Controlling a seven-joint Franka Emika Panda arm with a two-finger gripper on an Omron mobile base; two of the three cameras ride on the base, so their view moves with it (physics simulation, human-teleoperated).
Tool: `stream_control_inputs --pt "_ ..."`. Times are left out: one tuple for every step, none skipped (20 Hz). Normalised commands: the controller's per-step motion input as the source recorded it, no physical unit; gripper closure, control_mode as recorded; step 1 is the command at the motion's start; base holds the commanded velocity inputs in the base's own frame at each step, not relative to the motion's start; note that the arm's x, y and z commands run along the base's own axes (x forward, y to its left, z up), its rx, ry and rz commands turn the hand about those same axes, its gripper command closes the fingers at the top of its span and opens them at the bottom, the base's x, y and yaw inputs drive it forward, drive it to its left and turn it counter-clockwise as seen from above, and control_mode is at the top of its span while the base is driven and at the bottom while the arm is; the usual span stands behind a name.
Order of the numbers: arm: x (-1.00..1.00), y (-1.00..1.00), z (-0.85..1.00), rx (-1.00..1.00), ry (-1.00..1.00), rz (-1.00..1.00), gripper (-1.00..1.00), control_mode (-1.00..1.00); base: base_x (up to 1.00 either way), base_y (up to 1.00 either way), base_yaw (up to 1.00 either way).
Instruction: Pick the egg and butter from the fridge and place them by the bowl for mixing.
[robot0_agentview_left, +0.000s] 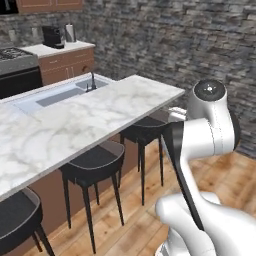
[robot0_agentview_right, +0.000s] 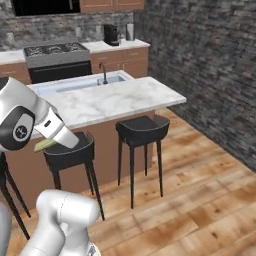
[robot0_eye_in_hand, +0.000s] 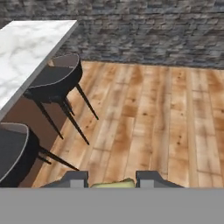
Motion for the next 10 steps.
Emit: stream_control_inputs --pt "0.0 0.0 0.0 0.0 0.0 0.0 1.0 1.0 0.69 -0.51 0.0" --pt "0.0 0.0 0.0 0.0 0.0 0.0 1.0 1.0 0.7 -0.51 0.0" --pt "0.0 0.0 0.0 0.0 0.0 0.0 1.0 1.0 0.69 -0.51 0.0" --pt "0.0 0.0 0.0 0.0 0.0 0.0 1.0 1.0 0.69 -0.51 0.0" --pt "0.0 0.0 0.0 0.0 0.0 0.0 1.0 1.0 0.69 -0.51 0.0" --pt "0.0 0.0 0.0 0.0 0.0 0.0 1.0 1.0 0.69 -0.51 0.0" --pt "0.0 0.0 0.0 0.0 0.0 0.0 1.0 1.0 0.69 -0.51 0.0" --pt "0.0 0.0 0.0 0.0 0.0 0.0 1.0 1.0 0.69 -0.51 0.0" --pt "0.0 0.0 0.0 0.0 0.0 0.0 1.0 1.0 0.68 -0.51 0.0" --pt "0.0 0.0 0.0 0.0 0.0 0.0 1.0 1.0 0.69 -0.51 0.0"
